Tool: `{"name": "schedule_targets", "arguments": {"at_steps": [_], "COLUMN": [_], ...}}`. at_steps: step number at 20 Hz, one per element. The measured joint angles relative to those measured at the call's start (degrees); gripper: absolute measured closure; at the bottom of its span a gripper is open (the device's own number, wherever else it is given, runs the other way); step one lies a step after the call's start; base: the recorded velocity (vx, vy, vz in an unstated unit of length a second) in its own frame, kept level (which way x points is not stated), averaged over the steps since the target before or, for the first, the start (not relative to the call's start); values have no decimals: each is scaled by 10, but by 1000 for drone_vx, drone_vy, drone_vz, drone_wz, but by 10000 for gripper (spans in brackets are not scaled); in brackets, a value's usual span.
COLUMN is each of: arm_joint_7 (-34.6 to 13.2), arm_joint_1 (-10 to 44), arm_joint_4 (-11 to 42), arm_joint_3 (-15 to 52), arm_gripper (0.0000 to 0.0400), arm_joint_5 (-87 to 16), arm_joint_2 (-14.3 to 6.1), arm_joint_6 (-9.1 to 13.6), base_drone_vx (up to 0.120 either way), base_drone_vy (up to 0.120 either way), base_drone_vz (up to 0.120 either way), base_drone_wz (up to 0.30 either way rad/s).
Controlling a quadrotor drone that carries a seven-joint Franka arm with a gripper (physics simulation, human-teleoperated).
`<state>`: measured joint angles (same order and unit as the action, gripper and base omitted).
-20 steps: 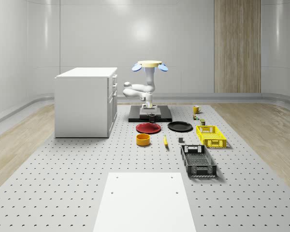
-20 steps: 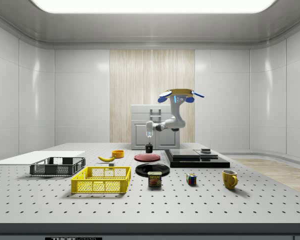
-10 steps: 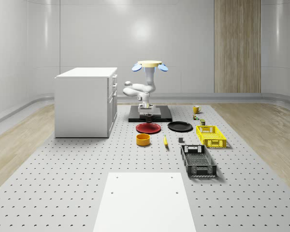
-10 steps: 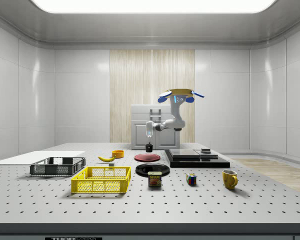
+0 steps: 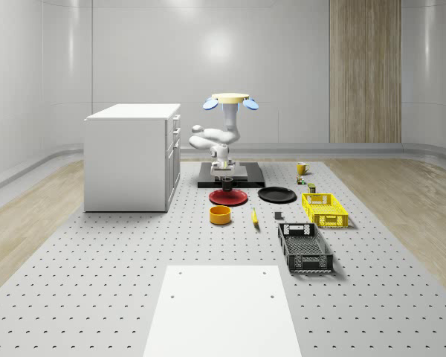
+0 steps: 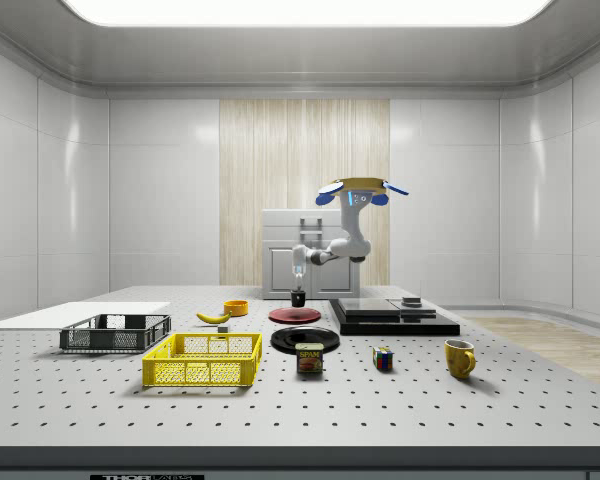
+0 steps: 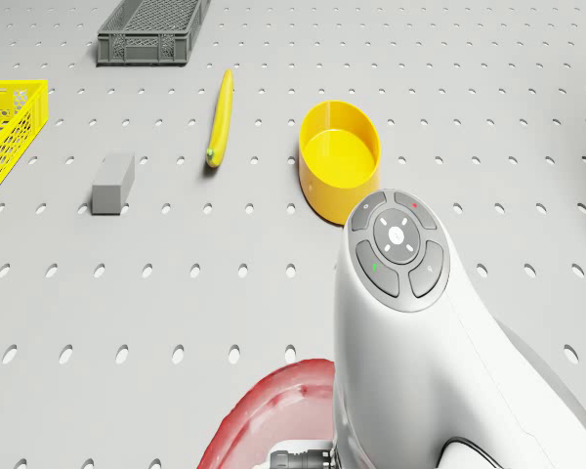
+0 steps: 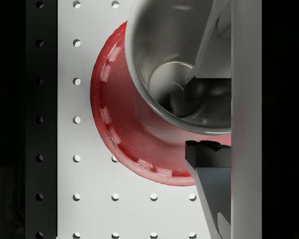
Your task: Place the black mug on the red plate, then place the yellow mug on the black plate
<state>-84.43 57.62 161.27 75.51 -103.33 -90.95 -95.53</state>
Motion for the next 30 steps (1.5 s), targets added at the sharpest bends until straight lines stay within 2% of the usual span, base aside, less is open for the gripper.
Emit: {"name": "schedule_targets", "arguments": {"at_steps": [9, 10, 11, 13, 16, 19, 22, 30], "arm_joint_7": [0, 0, 0, 0, 1, 2, 2, 3], "arm_joint_1": [11, 13, 14, 14, 11, 8, 6, 4], "arm_joint_4": [-18, -20, -22, -23, -19, -15, -13, -11], "arm_joint_3": [-58, -64, -69, -73, -63, -51, -44, -38], "arm_gripper": [290, 267, 208, 126, 60, 28, 13, 2], "arm_joint_5": [-54, -60, -64, -68, -59, -48, -42, -37], "arm_joint_2": [2, 2, 3, 4, 4, 4, 5, 6], "arm_joint_6": [-22, -24, -26, -27, -22, -16, -13, -10], "base_drone_vx": [0, 0, 0, 0, 0, 0, 0, -110], "base_drone_vy": [0, 0, 0, 0, 0, 0, 0, 120], "base_drone_vz": [0, 0, 0, 0, 53, 120, 120, 10], "base_drone_wz": [0, 0, 0, 0, 0, 0, 0, 0]}}
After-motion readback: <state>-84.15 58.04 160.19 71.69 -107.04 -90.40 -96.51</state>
